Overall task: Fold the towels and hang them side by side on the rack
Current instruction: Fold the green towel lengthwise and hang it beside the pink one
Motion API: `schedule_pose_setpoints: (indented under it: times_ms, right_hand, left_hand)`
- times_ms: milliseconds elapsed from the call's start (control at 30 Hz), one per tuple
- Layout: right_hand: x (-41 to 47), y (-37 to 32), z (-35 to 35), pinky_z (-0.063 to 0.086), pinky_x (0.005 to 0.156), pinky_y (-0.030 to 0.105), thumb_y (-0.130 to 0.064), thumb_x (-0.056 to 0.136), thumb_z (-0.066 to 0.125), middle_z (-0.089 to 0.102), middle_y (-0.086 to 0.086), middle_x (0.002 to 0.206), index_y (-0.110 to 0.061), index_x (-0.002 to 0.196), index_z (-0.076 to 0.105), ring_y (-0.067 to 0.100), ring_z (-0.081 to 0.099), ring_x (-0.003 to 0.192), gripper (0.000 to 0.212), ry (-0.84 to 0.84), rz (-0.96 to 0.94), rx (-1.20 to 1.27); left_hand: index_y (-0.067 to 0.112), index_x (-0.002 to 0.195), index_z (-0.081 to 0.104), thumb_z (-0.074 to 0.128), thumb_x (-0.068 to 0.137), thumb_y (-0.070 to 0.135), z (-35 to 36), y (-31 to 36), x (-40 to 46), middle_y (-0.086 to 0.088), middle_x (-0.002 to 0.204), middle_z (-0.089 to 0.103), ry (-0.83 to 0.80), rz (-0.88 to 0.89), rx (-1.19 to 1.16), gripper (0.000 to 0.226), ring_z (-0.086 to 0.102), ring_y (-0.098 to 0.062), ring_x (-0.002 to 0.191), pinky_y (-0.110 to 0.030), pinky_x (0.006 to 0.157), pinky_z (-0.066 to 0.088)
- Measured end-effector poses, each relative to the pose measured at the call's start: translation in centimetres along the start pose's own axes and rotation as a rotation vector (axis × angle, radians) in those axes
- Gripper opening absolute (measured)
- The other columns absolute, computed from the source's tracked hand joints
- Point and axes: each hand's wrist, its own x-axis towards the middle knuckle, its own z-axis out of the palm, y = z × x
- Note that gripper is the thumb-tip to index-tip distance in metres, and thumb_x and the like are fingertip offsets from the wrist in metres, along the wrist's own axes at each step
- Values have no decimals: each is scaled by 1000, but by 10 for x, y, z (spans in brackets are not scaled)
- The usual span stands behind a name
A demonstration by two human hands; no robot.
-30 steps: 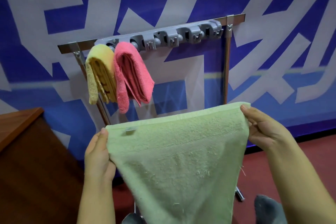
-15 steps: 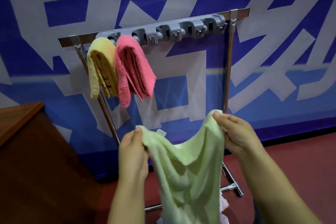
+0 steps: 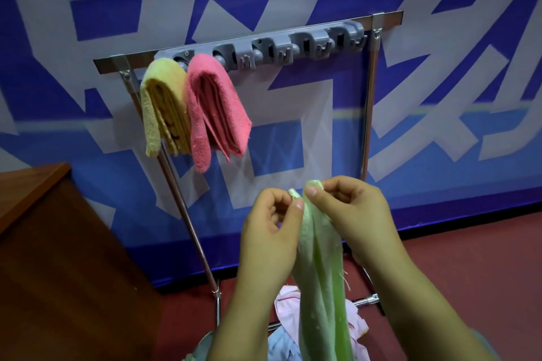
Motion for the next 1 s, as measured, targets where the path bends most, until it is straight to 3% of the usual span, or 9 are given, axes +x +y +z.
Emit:
schedule_pose_setpoints:
  times_ms: [133, 267, 367, 633, 700, 833, 933, 1000]
  right_hand:
    - [-4, -3, 0, 55, 71, 31, -23, 78, 73, 73, 4, 73, -13, 76, 73, 16, 70, 75, 10, -41, -21, -26]
    - [-8, -7, -1, 53, 69, 16, -19, 83, 67, 75, -6, 77, -18, 83, 75, 2, 69, 76, 8, -107, -36, -30]
    - [-11, -9, 0, 53, 74, 15, -17, 88, 62, 75, -9, 81, -21, 89, 75, -1, 69, 80, 13, -152, -28, -50]
    - [-13, -14, 0, 54, 85, 26, -21, 88, 61, 75, -8, 86, -20, 94, 75, 2, 68, 87, 15, -188, -39, -91]
    - [-12, -15, -2, 52, 86, 22, -25, 82, 68, 75, -11, 88, -22, 96, 74, -1, 67, 88, 15, -220, -76, -167]
    - [-9, -13, -4, 50, 81, 15, -23, 76, 74, 73, -14, 83, -25, 91, 73, -5, 65, 84, 15, -212, -143, -299]
    - [-7, -11, -5, 50, 81, 16, -18, 80, 71, 73, -12, 82, -22, 91, 73, -3, 65, 84, 12, -229, -156, -300]
    - [-6, -10, -7, 52, 85, 23, -16, 84, 67, 74, -7, 86, -20, 94, 73, 3, 68, 88, 13, -294, -137, -247]
  left_hand:
    - [18, 74, 52, 62, 86, 25, -1, 0, -2, -2, 62, 51, -30, 63, 105, 17, 45, -17, 60, -38, 57, 42]
    - [23, 71, 52, 60, 89, 20, -3, 2, -2, 6, 62, 53, -32, 89, 162, 20, 47, -7, 58, -25, 55, 42]
    - [21, 74, 53, 59, 90, 19, -5, 2, -3, 7, 66, 55, -30, 119, 220, 18, 48, -3, 57, -14, 54, 40]
    - [20, 87, 62, 56, 91, 15, -10, 1, -3, 6, 87, 64, -43, 219, 344, 9, 60, -3, 77, -23, 68, 48]
    - [24, 92, 65, 53, 93, 19, -14, 2, -4, 8, 86, 65, -64, 205, 348, 13, 58, 1, 72, -19, 66, 44]
    - [25, 96, 67, 48, 96, 12, -19, 7, -4, 0, 102, 68, -131, 97, 232, 24, 68, -6, 86, -23, 77, 55]
    - [26, 90, 67, 45, 95, 0, -21, 13, -6, -2, 103, 68, -187, 55, 132, 34, 69, -3, 87, -13, 70, 53]
    - [23, 87, 69, 49, 92, -2, -23, 14, -6, -1, 93, 72, -187, 51, 91, 32, 70, -5, 84, -14, 67, 53]
